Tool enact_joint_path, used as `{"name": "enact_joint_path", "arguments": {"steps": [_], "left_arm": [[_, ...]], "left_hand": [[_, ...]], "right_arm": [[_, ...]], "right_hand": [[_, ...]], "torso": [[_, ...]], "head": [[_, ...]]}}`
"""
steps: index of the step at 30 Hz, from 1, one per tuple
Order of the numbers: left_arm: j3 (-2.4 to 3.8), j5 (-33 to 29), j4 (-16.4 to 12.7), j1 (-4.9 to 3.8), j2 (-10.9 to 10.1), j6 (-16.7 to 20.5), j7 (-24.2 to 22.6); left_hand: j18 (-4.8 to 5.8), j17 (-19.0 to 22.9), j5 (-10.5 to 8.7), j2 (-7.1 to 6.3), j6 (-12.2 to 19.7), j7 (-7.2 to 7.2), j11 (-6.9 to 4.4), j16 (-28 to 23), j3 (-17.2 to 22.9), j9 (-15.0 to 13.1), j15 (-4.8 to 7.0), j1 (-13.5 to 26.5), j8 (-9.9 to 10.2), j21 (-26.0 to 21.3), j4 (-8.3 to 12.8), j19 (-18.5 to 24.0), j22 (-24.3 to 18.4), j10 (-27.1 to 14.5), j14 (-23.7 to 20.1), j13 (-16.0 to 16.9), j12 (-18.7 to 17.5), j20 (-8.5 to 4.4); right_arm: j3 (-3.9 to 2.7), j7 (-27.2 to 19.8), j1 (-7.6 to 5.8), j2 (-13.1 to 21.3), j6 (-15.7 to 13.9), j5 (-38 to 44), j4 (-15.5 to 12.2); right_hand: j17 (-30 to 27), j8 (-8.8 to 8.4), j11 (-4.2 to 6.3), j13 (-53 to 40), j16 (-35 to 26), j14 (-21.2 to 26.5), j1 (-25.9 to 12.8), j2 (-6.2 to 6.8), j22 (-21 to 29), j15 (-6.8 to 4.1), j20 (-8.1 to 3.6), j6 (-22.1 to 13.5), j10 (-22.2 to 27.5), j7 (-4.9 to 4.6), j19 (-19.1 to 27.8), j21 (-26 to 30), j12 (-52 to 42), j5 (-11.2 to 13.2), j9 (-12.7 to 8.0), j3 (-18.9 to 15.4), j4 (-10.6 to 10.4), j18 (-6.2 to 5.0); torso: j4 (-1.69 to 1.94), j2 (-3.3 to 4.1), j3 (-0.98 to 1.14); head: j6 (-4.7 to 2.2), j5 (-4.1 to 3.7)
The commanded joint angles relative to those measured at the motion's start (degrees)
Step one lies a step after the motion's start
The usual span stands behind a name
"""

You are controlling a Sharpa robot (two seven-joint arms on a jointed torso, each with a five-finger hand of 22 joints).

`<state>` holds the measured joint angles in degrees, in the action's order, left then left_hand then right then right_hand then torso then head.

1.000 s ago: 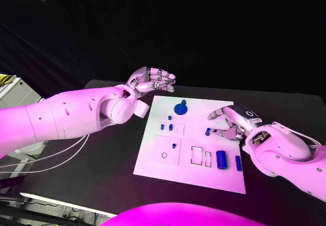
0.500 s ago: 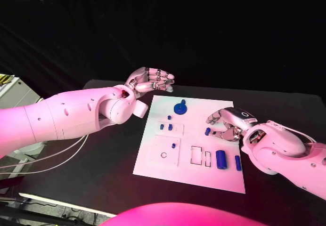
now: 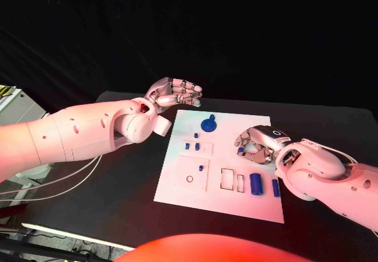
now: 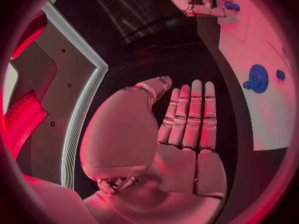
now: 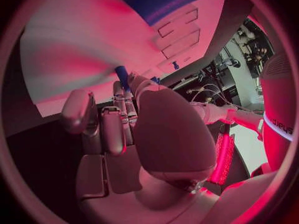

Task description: Assemble the parts on the task board

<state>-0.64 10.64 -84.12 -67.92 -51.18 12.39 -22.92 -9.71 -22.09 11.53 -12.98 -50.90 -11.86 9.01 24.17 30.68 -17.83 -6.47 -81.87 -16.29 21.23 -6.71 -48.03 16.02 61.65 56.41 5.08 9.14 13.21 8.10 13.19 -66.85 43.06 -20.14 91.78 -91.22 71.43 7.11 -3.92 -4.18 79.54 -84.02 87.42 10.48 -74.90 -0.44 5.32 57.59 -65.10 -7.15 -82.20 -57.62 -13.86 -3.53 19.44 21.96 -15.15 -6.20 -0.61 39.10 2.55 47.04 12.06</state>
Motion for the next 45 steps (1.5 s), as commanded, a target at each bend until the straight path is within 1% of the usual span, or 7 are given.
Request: {"name": "enact_joint_path", "arguments": {"steps": [1,8,16,22,30,37,45], "left_arm": [[0.03,0.2,-0.1,-0.03,0.1,-1.8,0.3],[0.03,0.3,-0.1,-0.04,0.1,-2.2,0.6],[0.03,0.4,-0.1,-0.04,0.1,-2.3,0.8],[0.03,0.5,-0.1,-0.04,0.0,-2.3,0.9],[0.03,0.5,-0.1,-0.04,0.0,-2.3,0.8],[0.03,0.5,0.0,-0.04,0.0,-2.2,0.8],[0.03,0.5,0.4,-0.04,0.2,-2.1,0.6]], "left_hand": [[-0.64,-0.1,0.25,0.53,0.0,-0.30,-0.08,-0.3,0.3,0.0,0.16,-0.1,0.4,-0.3,0.1,-0.5,-0.1,-0.4,-0.4,0.0,0.3,0.09],[-0.64,-0.1,0.25,0.55,0.0,-0.32,-0.07,-0.3,0.3,0.0,0.15,-0.1,0.4,-0.3,0.1,-0.5,-0.1,-0.4,-0.4,0.0,0.3,0.09],[-0.64,-0.1,0.25,0.55,0.0,-0.32,-0.07,-0.3,0.3,0.0,0.15,-0.1,0.4,-0.3,0.1,-0.5,-0.1,-0.4,-0.4,0.0,0.3,0.09],[-0.64,-0.2,0.21,0.57,0.0,-0.33,-0.06,-0.3,0.3,0.0,0.15,0.0,0.4,-0.4,0.1,-0.6,-0.1,-0.4,-0.4,0.0,0.3,0.08],[-0.64,-0.2,0.21,0.57,0.0,-0.33,-0.06,-0.3,0.3,0.0,0.15,0.0,0.4,-0.4,0.1,-0.6,-0.1,-0.4,-0.4,0.0,0.3,0.08],[-0.64,-0.2,0.21,0.57,0.0,-0.33,-0.06,-0.3,0.3,0.0,0.15,0.0,0.4,-0.4,0.1,-0.6,-0.1,-0.4,-0.4,0.0,0.3,0.08],[-0.63,-0.2,0.17,0.60,0.0,-0.33,-0.05,-0.3,0.3,0.0,0.13,0.0,0.4,-0.4,0.1,-0.6,-0.1,-0.4,-0.4,0.0,0.3,0.08]], "right_arm": [[0.07,-0.6,0.20,-0.3,1.6,0.3,0.1],[0.15,0.3,0.32,-0.4,2.4,1.9,0.3],[0.22,1.6,0.40,-0.5,3.1,4.6,0.4],[0.25,1.8,0.49,-0.5,2.5,6.1,0.1],[0.25,1.4,0.55,0.1,0.5,7.0,-1.1],[0.00,1.0,0.39,1.0,-1.9,6.9,-2.8],[-0.83,0.0,-0.43,2.4,-6.7,5.5,-5.8]], "right_hand": [[0.2,0.61,0.43,-0.4,0.4,-2.4,0.0,-0.74,-6.1,-0.51,-0.35,1.1,-1.5,0.00,-0.4,-0.7,0.3,0.1,0.3,1.2,0.3,1.17],[0.3,1.51,0.60,-0.7,0.5,-2.4,0.2,-1.06,-6.5,-0.66,-0.57,2.5,-2.5,0.21,-0.4,-1.0,1.0,0.1,1.1,3.1,1.5,1.23],[0.0,1.70,0.27,-0.6,0.4,-2.3,-0.1,-0.57,-6.7,-0.44,-0.50,2.6,-1.8,0.03,-0.4,-1.0,2.2,0.1,1.4,4.6,2.7,1.27],[0.0,3.14,1.09,-1.6,0.5,-2.3,0.2,-0.87,-7.5,-1.07,-0.87,4.7,-5.1,0.45,-0.6,-2.6,1.6,0.1,2.5,7.2,5.6,1.44],[0.2,4.52,2.07,-3.5,0.5,-2.3,-1.3,-0.63,-8.7,-1.87,-1.63,6.4,-8.7,1.03,-1.0,-4.7,0.9,0.1,3.8,9.8,8.8,1.76],[0.3,4.80,2.15,-3.9,0.6,-2.4,-1.8,-0.49,-9.0,-1.95,-1.73,6.7,-9.2,1.08,-1.2,-5.5,0.9,0.1,4.1,10.3,9.4,1.89],[0.4,4.92,2.19,-4.1,0.6,-2.4,-2.0,-0.38,-9.2,-1.99,-1.77,6.8,-9.4,1.11,-1.4,-6.1,0.9,0.1,4.3,10.6,9.7,1.98]], "torso": [[-0.04,-0.01,0.06],[-0.07,-0.02,0.04],[-0.05,-0.03,0.07],[-0.05,-0.04,0.05],[-0.01,-0.06,0.03],[-0.07,-0.09,0.00],[-0.09,-0.20,-0.03]], "head": [[0.09,0.07],[0.21,0.09],[0.31,0.09],[0.34,0.10],[0.40,0.02],[0.38,0.01],[0.14,-0.05]]}}
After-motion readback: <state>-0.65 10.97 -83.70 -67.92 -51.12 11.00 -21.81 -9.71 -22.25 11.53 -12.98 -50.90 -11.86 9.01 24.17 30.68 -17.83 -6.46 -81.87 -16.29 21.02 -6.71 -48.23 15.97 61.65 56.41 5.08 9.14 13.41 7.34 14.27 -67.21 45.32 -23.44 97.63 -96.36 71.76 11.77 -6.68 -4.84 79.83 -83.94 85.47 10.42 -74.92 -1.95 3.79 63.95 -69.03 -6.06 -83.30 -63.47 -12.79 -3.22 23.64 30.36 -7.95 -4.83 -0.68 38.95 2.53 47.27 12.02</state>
